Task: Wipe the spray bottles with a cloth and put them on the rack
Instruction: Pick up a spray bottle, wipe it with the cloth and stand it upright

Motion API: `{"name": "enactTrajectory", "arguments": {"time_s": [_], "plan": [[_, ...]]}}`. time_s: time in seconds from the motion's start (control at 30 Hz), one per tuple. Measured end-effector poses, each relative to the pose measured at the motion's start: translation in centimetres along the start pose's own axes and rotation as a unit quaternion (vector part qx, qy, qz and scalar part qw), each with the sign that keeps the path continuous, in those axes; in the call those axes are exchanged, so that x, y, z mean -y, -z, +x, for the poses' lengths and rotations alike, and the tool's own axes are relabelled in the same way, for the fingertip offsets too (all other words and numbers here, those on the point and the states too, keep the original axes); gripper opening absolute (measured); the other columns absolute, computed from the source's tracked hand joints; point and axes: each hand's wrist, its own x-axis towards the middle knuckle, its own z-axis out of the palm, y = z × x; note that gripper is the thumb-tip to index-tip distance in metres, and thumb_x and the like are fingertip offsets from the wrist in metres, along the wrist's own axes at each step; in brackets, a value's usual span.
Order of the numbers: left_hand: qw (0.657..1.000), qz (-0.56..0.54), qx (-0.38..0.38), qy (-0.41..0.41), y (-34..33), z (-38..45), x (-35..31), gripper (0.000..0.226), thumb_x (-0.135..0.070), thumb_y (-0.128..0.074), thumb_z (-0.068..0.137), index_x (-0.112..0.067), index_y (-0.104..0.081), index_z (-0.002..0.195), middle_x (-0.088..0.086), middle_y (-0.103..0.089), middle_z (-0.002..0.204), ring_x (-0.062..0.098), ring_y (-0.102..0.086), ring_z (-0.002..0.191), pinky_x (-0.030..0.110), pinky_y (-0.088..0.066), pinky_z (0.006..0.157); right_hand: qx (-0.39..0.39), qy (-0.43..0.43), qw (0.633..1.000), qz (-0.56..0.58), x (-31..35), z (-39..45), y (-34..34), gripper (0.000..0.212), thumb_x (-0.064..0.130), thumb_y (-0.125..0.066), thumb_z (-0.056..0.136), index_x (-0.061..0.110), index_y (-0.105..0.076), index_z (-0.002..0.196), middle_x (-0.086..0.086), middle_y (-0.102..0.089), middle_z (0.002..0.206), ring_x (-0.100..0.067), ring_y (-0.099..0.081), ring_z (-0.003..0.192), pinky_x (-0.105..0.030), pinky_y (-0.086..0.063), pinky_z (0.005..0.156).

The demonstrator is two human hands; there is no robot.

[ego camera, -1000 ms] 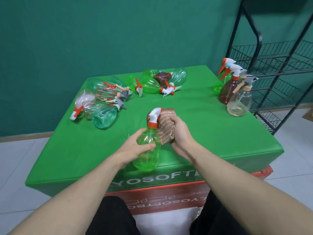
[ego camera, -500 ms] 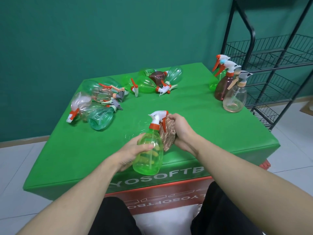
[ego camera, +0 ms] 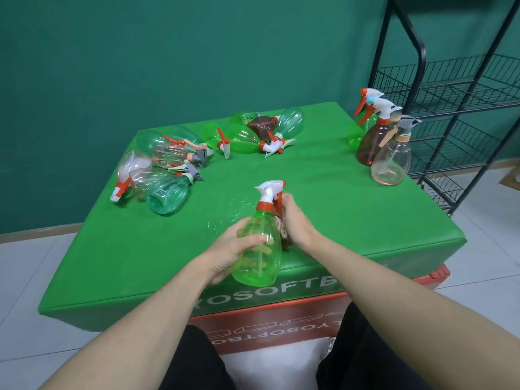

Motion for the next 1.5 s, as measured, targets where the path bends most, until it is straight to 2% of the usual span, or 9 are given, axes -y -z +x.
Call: {"name": "enactTrajectory", "arguments": {"time_s": [0.17, 0.27, 0.43, 0.6, 0.87, 1.0, 1.1, 1.37, 1.5], "plan": [[0.999, -0.027, -0.033, -0.014, -0.3, -0.1, -1.2, 0.094, -0.032, -0.073, 0.081, -0.027, -0.022, 0.161, 0.007, -0.050, 0.148, 0.010, -0.069, 0.109, 0.044, -0.056, 0.099, -0.023, -0.050, 0.998, 0.008, -0.4, 0.1, 0.6, 0.060, 0.045, -0.007, 0.108, 0.010, -0.055, 0.121, -0.014, -0.062, 0.126, -0.020, -0.058, 0.117, -0.046, -0.037, 0.116], [0.998, -0.016, -0.059, -0.013, 0.1, 0.3, -1.1, 0.090, -0.035, -0.070, 0.087, -0.029, -0.021, 0.162, 0.000, -0.040, 0.153, 0.023, -0.045, 0.136, 0.054, -0.030, 0.120, -0.073, -0.075, 0.989, 0.104, -0.2, 0.0, 1.4, 0.050, 0.038, -0.021, 0.109, 0.009, -0.061, 0.108, -0.010, -0.070, 0.104, -0.018, -0.065, 0.101, -0.038, -0.046, 0.105], [0.996, -0.038, -0.083, -0.004, 0.5, 0.3, -1.0, 0.083, -0.036, -0.068, 0.089, -0.024, -0.026, 0.160, 0.005, -0.031, 0.162, 0.033, -0.031, 0.149, 0.060, -0.023, 0.123, -0.109, -0.107, 0.975, 0.163, 0.1, 0.1, 1.9, 0.032, 0.028, -0.036, 0.107, 0.012, -0.059, 0.094, -0.007, -0.066, 0.082, -0.020, -0.063, 0.079, -0.041, -0.053, 0.089], [0.988, -0.104, -0.115, -0.007, 0.5, 0.2, -0.8, 0.073, -0.029, -0.071, 0.088, -0.008, -0.040, 0.152, 0.013, -0.055, 0.137, 0.028, -0.061, 0.109, 0.046, -0.058, 0.089, -0.106, -0.095, 0.970, 0.195, 1.1, -0.2, 0.9, 0.028, 0.031, -0.037, 0.107, 0.014, -0.056, 0.095, -0.009, -0.062, 0.085, -0.022, -0.057, 0.080, -0.041, -0.049, 0.088], [0.985, -0.063, -0.154, -0.032, -0.5, 0.6, 0.1, 0.083, -0.054, -0.084, 0.059, -0.035, -0.053, 0.133, 0.001, -0.072, 0.121, 0.024, -0.070, 0.108, 0.051, -0.051, 0.105, -0.132, -0.044, 0.971, 0.196, 2.7, -0.8, -0.9, 0.021, 0.023, -0.036, 0.106, 0.017, -0.044, 0.087, -0.005, -0.049, 0.075, -0.018, -0.046, 0.071, -0.032, -0.041, 0.072], [0.982, 0.012, -0.184, -0.053, -0.9, 1.2, 0.7, 0.079, -0.044, -0.087, 0.077, -0.044, -0.041, 0.141, -0.002, -0.066, 0.122, 0.019, -0.071, 0.103, 0.044, -0.056, 0.098, -0.152, -0.016, 0.974, 0.169, 3.8, -1.4, -1.6, 0.027, 0.018, -0.038, 0.104, 0.020, -0.045, 0.078, 0.005, -0.043, 0.061, -0.013, -0.038, 0.055, -0.031, -0.031, 0.057], [0.972, 0.078, -0.205, -0.080, -1.1, 1.8, 1.1, 0.071, -0.032, -0.080, 0.087, -0.040, -0.039, 0.145, -0.002, -0.063, 0.126, 0.013, -0.065, 0.103, 0.023, -0.050, 0.079, -0.135, -0.027, 0.977, 0.163, 4.3, -1.7, -2.7, 0.026, 0.020, -0.039, 0.104, 0.019, -0.050, 0.080, 0.003, -0.044, 0.064, -0.013, -0.039, 0.056, -0.028, -0.031, 0.054], [0.972, 0.153, -0.157, -0.088, -1.9, 0.8, 0.8, 0.083, -0.022, -0.075, 0.091, -0.037, -0.028, 0.158, -0.012, -0.058, 0.133, 0.007, -0.058, 0.109, 0.005, -0.040, 0.072, -0.126, -0.061, 0.966, 0.219, 4.9, -1.0, -3.8, 0.026, 0.028, -0.042, 0.106, 0.017, -0.056, 0.086, -0.003, -0.050, 0.075, -0.020, -0.049, 0.074, -0.036, -0.039, 0.074], [0.968, 0.174, -0.146, -0.104, -1.8, 0.6, 0.3, 0.082, -0.016, -0.077, 0.091, -0.034, -0.030, 0.156, -0.021, -0.052, 0.121, 0.000, -0.056, 0.105, 0.008, -0.041, 0.077, -0.137, 0.003, 0.989, 0.063, 4.4, -0.9, -3.8, 0.031, 0.031, -0.034, 0.109, 0.016, -0.059, 0.097, -0.002, -0.059, 0.090, -0.021, -0.055, 0.086, -0.033, -0.039, 0.078]]}}
